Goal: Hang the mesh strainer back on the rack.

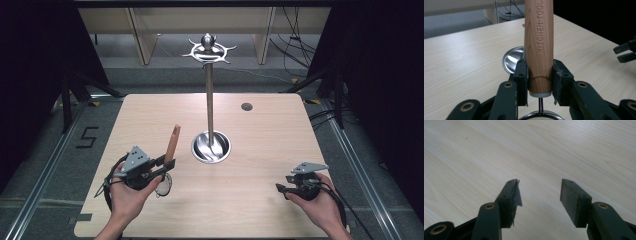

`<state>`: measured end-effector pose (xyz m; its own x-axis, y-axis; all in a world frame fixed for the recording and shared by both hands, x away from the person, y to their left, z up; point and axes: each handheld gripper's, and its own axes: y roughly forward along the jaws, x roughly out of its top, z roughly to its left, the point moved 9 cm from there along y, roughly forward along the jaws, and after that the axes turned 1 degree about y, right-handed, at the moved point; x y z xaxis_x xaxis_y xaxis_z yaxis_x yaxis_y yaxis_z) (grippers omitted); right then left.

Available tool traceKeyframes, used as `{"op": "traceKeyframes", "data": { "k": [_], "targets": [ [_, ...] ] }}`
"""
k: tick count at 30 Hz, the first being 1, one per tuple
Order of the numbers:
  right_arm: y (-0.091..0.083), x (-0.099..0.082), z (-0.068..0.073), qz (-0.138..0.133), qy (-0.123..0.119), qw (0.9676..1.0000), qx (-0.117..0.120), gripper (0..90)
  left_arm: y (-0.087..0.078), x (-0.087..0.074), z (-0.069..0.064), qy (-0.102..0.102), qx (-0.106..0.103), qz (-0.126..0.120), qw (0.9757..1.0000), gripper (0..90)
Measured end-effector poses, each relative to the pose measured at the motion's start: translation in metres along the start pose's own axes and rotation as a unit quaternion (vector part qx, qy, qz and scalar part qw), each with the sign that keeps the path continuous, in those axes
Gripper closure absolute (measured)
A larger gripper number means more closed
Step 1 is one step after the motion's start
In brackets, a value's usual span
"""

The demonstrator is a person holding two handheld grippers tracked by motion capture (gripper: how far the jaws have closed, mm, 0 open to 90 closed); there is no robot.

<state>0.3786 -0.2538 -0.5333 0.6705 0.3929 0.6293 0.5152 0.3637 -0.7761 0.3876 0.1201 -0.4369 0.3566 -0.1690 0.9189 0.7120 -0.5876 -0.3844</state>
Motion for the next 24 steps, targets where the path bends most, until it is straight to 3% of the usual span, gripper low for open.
{"op": "traceKeyframes", "data": {
  "k": [8, 11, 12, 15, 16, 18, 19, 21, 24],
  "targets": [
    [0.000, 0.001, 0.001, -0.003, -0.001, 1.0000, 0.001, 49.0, -0.005, 0.018, -0.003, 0.003, 0.003, -0.028, 0.9996, 68.1],
    [0.000, 0.001, 0.001, -0.004, -0.001, 1.0000, -0.001, 49.0, -0.006, 0.020, -0.003, 0.006, 0.004, -0.031, 0.9995, 68.1],
    [-0.001, 0.000, 0.002, 0.001, 0.011, 0.9999, 0.003, 49.0, -0.006, 0.023, -0.002, 0.008, 0.007, -0.033, 0.9994, 68.1],
    [-0.002, 0.001, 0.002, -0.002, 0.011, 0.9999, 0.003, 49.0, -0.007, 0.026, -0.003, 0.009, 0.008, -0.037, 0.9992, 68.1],
    [-0.001, 0.001, 0.000, -0.004, -0.002, 1.0000, 0.001, 49.0, -0.007, 0.028, -0.003, 0.010, 0.011, -0.042, 0.9990, 68.1],
    [-0.001, 0.000, 0.002, 0.002, 0.013, 0.9999, 0.003, 49.0, -0.007, 0.031, -0.003, 0.011, 0.012, -0.046, 0.9988, 68.1],
    [0.000, 0.001, 0.001, -0.004, 0.005, 1.0000, 0.000, 49.0, -0.007, 0.032, -0.002, 0.011, 0.013, -0.046, 0.9988, 68.1],
    [-0.001, 0.000, 0.002, 0.001, 0.014, 0.9999, 0.003, 48.9, -0.007, 0.034, -0.003, 0.009, 0.012, -0.050, 0.9987, 68.1],
    [-0.001, 0.001, 0.002, -0.001, 0.008, 1.0000, 0.002, 48.9, -0.006, 0.038, -0.004, 0.013, 0.013, -0.053, 0.9984, 68.1]
  ]
}}
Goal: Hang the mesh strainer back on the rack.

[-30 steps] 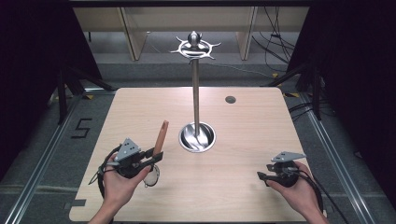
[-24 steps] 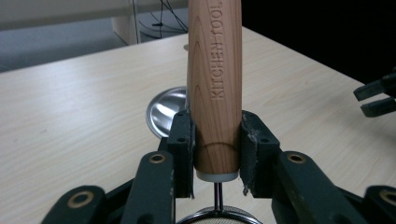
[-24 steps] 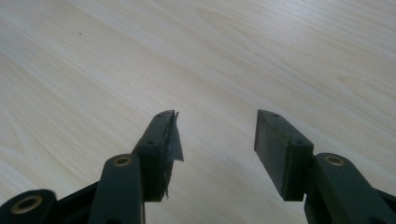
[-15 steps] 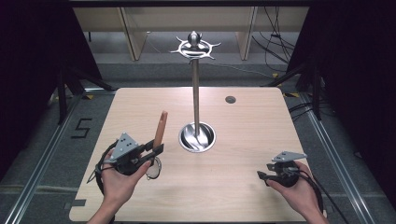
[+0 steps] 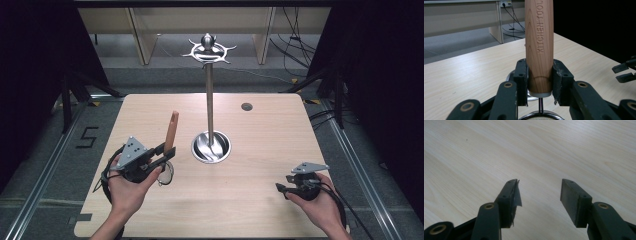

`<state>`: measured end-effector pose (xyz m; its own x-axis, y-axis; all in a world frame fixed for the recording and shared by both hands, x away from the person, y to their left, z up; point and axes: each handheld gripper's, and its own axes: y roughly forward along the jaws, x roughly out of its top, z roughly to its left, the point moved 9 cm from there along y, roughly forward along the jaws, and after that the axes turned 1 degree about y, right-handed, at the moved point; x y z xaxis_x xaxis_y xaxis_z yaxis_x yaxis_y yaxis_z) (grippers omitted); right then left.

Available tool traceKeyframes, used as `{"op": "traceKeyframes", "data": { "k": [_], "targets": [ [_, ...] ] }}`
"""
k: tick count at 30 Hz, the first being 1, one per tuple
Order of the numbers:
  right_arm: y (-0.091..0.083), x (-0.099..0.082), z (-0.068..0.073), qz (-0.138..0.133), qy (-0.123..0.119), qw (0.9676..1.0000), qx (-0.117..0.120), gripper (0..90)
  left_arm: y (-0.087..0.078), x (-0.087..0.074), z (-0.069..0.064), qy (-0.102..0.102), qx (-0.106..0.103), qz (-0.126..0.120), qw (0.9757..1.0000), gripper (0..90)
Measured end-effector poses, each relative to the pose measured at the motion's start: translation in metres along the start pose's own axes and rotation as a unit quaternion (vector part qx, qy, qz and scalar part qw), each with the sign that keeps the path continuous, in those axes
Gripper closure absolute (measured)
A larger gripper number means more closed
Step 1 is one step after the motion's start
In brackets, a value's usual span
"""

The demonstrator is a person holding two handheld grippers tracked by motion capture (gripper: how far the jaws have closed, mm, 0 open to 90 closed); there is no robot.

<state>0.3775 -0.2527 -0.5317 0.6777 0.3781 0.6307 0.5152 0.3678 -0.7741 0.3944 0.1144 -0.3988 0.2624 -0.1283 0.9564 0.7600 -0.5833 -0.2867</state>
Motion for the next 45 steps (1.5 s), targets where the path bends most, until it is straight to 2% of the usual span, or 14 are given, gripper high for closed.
{"op": "traceKeyframes", "data": {
  "k": [8, 9, 11, 18, 19, 23, 26, 27, 33, 37, 38, 43, 44, 45],
  "targets": [
    [0.000, 0.000, 0.001, 0.001, 0.002, 1.0000, -0.001, 48.8, 0.006, 0.006, -0.001, 0.003, -0.002, -0.001, 1.0000, 68.1],
    [0.002, 0.001, 0.000, -0.009, -0.006, 0.9999, -0.004, 48.8, 0.006, 0.006, -0.001, 0.003, -0.002, -0.001, 1.0000, 68.1],
    [0.003, 0.001, -0.002, -0.008, -0.022, 0.9997, 0.002, 48.8, 0.007, 0.010, -0.002, 0.008, -0.001, -0.005, 1.0000, 68.1],
    [0.000, 0.001, 0.001, -0.005, -0.007, 1.0000, -0.001, 48.7, 0.010, 0.017, -0.003, 0.013, 0.004, -0.012, 0.9998, 68.1],
    [0.001, 0.002, -0.001, -0.010, -0.016, 0.9998, -0.003, 48.7, 0.011, 0.018, -0.002, 0.012, 0.004, -0.014, 0.9998, 68.1],
    [0.000, 0.001, 0.001, -0.005, -0.007, 1.0000, -0.001, 48.7, 0.013, 0.021, -0.002, 0.011, 0.005, -0.013, 0.9998, 68.1],
    [0.000, 0.001, 0.001, -0.004, -0.008, 1.0000, -0.001, 48.8, 0.014, 0.023, -0.002, 0.012, 0.005, -0.015, 0.9998, 68.0],
    [0.001, 0.001, 0.000, -0.005, -0.016, 0.9999, -0.003, 48.7, 0.015, 0.024, -0.002, 0.013, 0.005, -0.016, 0.9998, 68.1],
    [0.001, 0.001, 0.001, -0.006, -0.017, 0.9998, -0.003, 48.8, 0.018, 0.028, -0.004, 0.016, 0.005, -0.028, 0.9995, 68.0],
    [0.001, 0.001, 0.001, -0.005, -0.018, 0.9998, -0.003, 48.7, 0.020, 0.032, -0.004, 0.016, 0.016, -0.035, 0.9991, 68.0],
    [0.001, 0.001, 0.002, -0.004, -0.007, 1.0000, -0.001, 48.7, 0.021, 0.033, -0.004, 0.018, 0.017, -0.036, 0.9991, 68.0],
    [0.001, 0.000, 0.002, 0.000, -0.011, 0.9999, -0.001, 48.7, 0.023, 0.037, -0.004, 0.024, 0.024, -0.038, 0.9987, 68.0],
    [0.001, 0.000, 0.004, 0.002, 0.001, 1.0000, 0.001, 48.7, 0.023, 0.038, -0.004, 0.024, 0.025, -0.040, 0.9986, 68.0],
    [0.002, 0.000, 0.003, -0.003, -0.011, 0.9999, -0.002, 48.7, 0.023, 0.039, -0.004, 0.025, 0.027, -0.042, 0.9984, 68.0]
  ]
}}
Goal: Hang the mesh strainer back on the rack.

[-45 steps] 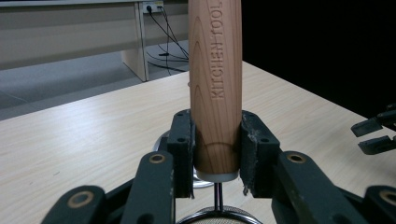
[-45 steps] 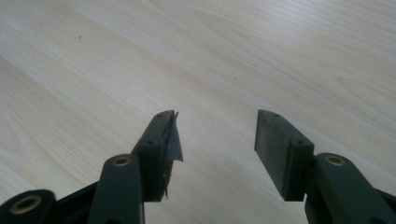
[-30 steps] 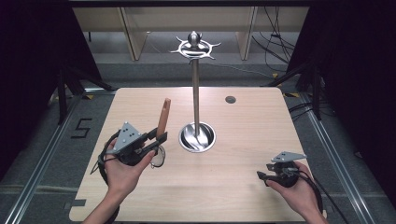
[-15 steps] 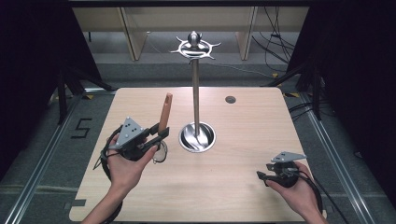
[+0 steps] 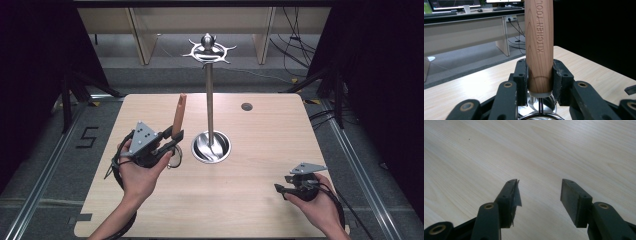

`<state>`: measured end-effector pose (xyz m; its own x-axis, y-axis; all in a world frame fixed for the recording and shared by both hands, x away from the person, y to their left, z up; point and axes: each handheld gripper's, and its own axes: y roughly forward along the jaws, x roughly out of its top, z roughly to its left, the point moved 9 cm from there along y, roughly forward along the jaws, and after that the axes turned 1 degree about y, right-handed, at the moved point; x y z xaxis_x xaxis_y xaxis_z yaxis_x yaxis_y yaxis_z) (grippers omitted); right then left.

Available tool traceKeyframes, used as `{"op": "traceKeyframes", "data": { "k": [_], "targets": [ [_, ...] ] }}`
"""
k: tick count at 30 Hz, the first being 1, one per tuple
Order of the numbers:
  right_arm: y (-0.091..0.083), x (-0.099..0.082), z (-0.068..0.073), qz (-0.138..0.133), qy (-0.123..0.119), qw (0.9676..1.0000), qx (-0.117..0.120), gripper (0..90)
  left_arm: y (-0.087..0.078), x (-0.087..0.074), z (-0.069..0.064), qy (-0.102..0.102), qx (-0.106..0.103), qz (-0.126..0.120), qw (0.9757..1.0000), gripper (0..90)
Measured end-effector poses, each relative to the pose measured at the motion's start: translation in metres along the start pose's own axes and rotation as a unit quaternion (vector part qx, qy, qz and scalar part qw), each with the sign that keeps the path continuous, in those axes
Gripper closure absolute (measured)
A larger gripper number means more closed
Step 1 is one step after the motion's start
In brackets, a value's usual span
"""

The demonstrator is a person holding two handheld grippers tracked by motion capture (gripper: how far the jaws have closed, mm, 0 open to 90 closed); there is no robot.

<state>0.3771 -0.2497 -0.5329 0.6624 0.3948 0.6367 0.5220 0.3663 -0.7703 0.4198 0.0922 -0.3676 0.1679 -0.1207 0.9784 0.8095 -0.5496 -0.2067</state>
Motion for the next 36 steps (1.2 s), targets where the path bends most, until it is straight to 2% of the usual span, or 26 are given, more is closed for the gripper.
{"op": "traceKeyframes", "data": {
  "k": [4, 6, 7, 8, 14, 15, 17, 26, 27, 28, 30, 31, 36],
  "targets": [
    [-0.001, 0.000, -0.001, 0.002, -0.010, 0.9999, 0.000, 48.7, 0.001, 0.002, 0.000, 0.006, 0.004, -0.004, 1.0000, 68.0],
    [0.002, 0.002, -0.001, -0.013, -0.007, 0.9999, -0.003, 48.6, 0.002, 0.003, -0.002, 0.001, 0.001, -0.004, 1.0000, 68.0],
    [0.002, 0.002, -0.001, -0.013, -0.007, 0.9999, -0.003, 48.6, 0.002, 0.004, -0.003, 0.000, 0.000, -0.006, 1.0000, 68.0],
    [0.000, 0.001, -0.001, -0.002, -0.009, 1.0000, -0.001, 48.6, 0.003, 0.006, -0.003, 0.004, 0.001, -0.008, 1.0000, 68.0],
    [-0.001, 0.001, -0.001, 0.000, -0.010, 0.9999, 0.000, 48.6, 0.006, 0.013, -0.006, 0.009, 0.003, -0.019, 0.9998, 68.0],
    [-0.001, 0.001, 0.000, 0.002, 0.001, 1.0000, 0.002, 48.6, 0.006, 0.015, -0.005, 0.016, 0.008, -0.022, 0.9996, 68.0],
    [-0.001, 0.001, 0.000, 0.001, 0.000, 1.0000, 0.002, 48.6, 0.007, 0.015, -0.007, 0.010, 0.004, -0.021, 0.9997, 68.0],
    [0.000, 0.001, -0.001, -0.002, -0.009, 1.0000, -0.001, 48.5, 0.011, 0.022, -0.009, 0.014, 0.005, -0.033, 0.9993, 68.0],
    [0.000, 0.001, -0.001, -0.002, -0.008, 1.0000, -0.001, 48.5, 0.011, 0.023, -0.009, 0.015, 0.007, -0.034, 0.9993, 68.0],
    [0.001, 0.001, 0.001, -0.003, 0.003, 1.0000, -0.001, 48.5, 0.011, 0.023, -0.009, 0.015, 0.007, -0.034, 0.9993, 68.0],
    [0.001, 0.001, 0.000, -0.003, -0.003, 1.0000, -0.001, 48.5, 0.013, 0.029, -0.007, 0.032, 0.007, -0.045, 0.9984, 68.0],
    [0.001, 0.001, 0.000, -0.003, -0.003, 1.0000, -0.001, 48.5, 0.012, 0.029, -0.007, 0.025, 0.013, -0.043, 0.9987, 68.0],
    [0.000, 0.001, 0.001, -0.002, 0.000, 1.0000, 0.001, 48.5, 0.015, 0.032, -0.010, 0.028, 0.008, -0.048, 0.9984, 68.0]
  ]
}}
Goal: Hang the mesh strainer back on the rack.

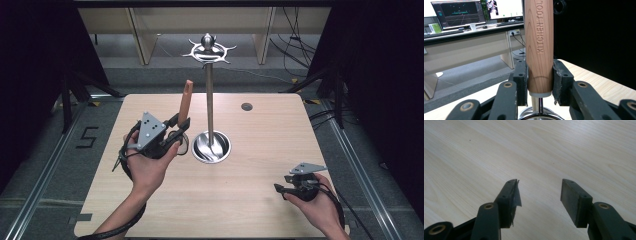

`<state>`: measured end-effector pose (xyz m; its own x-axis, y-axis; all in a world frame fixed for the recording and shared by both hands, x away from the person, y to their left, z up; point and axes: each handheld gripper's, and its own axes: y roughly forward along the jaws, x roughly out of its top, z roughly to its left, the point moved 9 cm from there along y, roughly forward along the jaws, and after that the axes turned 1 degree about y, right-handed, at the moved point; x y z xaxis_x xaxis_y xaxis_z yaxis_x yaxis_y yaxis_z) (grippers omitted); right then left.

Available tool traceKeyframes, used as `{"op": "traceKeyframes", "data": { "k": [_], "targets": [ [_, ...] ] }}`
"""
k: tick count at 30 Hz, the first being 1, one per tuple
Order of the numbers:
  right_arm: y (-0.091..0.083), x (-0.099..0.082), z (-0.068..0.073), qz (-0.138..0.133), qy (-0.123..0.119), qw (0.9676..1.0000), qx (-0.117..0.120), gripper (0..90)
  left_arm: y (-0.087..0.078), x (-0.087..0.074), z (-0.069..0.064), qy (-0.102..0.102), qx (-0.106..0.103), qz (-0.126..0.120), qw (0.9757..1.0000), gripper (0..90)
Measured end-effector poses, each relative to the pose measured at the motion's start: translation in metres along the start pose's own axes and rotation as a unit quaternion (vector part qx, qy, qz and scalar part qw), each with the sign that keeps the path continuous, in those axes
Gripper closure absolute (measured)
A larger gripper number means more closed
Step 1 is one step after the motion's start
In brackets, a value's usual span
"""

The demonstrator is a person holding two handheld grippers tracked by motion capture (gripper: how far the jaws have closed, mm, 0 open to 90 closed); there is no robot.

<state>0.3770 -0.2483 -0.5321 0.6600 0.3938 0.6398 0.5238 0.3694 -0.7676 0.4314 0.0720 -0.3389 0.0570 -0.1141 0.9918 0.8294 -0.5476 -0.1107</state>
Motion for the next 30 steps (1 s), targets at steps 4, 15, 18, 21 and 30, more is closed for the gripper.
{"op": "traceKeyframes", "data": {
  "k": [4, 15, 18, 21, 30],
  "targets": [
    [0.001, 0.000, 0.001, -0.003, 0.001, 1.0000, 0.000, 48.5, 0.001, 0.002, 0.000, 0.002, 0.002, -0.001, 1.0000, 68.0],
    [0.000, 0.001, 0.000, -0.002, -0.002, 1.0000, 0.002, 48.4, 0.003, 0.009, -0.001, 0.003, 0.010, -0.012, 0.9999, 68.0],
    [0.000, 0.001, 0.000, -0.001, -0.004, 1.0000, 0.002, 48.4, 0.004, 0.010, -0.001, 0.003, 0.010, -0.013, 0.9999, 68.0],
    [-0.001, 0.001, 0.000, -0.001, -0.003, 1.0000, 0.001, 48.4, 0.005, 0.010, -0.002, 0.001, 0.010, -0.013, 0.9999, 68.0],
    [0.000, 0.001, 0.000, -0.002, -0.003, 1.0000, 0.002, 48.4, 0.008, 0.013, -0.004, 0.002, 0.010, -0.015, 0.9998, 68.0]
  ]
}}
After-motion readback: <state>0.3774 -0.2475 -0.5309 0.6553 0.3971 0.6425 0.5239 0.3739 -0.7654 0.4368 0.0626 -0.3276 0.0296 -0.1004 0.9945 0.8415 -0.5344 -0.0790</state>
